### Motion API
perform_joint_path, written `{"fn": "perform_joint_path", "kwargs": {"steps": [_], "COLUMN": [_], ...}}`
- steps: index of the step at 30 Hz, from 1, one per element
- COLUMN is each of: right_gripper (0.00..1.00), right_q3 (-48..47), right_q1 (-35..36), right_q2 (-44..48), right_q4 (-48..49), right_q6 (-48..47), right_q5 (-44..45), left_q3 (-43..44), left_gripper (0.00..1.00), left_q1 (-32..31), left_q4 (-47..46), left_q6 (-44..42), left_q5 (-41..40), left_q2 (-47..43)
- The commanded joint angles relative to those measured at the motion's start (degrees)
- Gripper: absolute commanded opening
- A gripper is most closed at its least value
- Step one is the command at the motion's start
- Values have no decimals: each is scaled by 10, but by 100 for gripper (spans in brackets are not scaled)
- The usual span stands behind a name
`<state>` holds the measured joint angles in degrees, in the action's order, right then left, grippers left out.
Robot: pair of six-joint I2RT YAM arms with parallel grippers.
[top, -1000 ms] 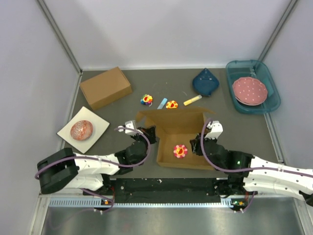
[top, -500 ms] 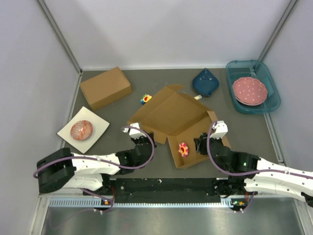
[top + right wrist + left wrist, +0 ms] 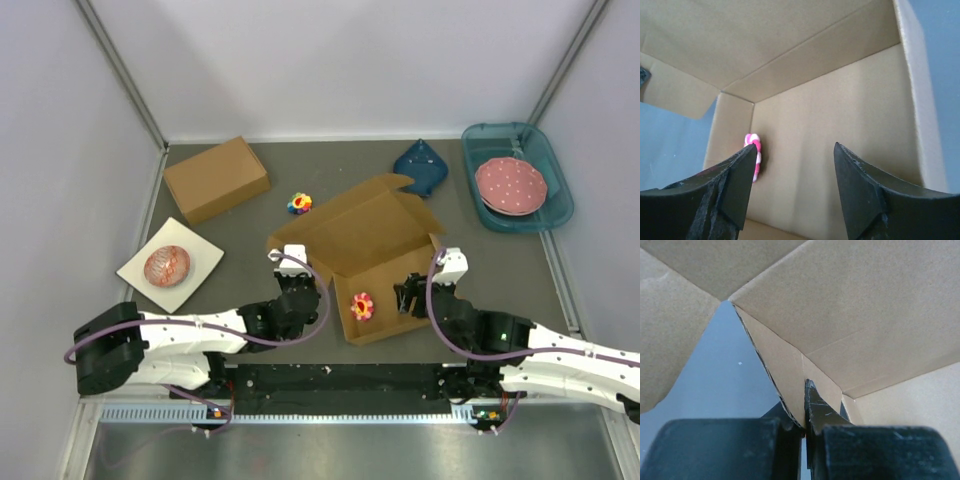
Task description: Fold the paper box
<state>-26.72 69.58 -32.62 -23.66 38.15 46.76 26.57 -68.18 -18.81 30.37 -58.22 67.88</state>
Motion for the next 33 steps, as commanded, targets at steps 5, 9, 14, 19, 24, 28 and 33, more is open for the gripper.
{"fn": "perform_joint_path", "kwargs": {"steps": [5, 9, 14, 19, 24, 28, 33], "right_gripper": [68, 68, 68, 67, 66, 66, 66], "right_q3": [-79, -107, -127, -97, -76, -74, -65], "right_q1": [6, 6, 6, 6, 6, 6, 6], "right_q2": [12, 27, 64, 104, 99, 83, 68], "right_q4": [-3, -6, -17, -22, -20, -14, 9], "right_q6": [-69, -115, -156, -145, -118, -108, -108], "right_q5": [13, 10, 24, 58, 65, 65, 68], "left_q3": [13, 16, 31, 31, 29, 15, -8], "left_gripper": [0, 0, 0, 0, 0, 0, 0], "left_q1": [8, 12, 16, 15, 15, 14, 14], "left_q4": [14, -18, -26, -53, -83, -143, -253], "left_q6": [-234, -268, -299, -334, -374, -435, -549], "left_q5": [-42, -29, -2, -5, -12, -10, 13], "left_q2": [39, 58, 78, 80, 72, 52, 12]}}
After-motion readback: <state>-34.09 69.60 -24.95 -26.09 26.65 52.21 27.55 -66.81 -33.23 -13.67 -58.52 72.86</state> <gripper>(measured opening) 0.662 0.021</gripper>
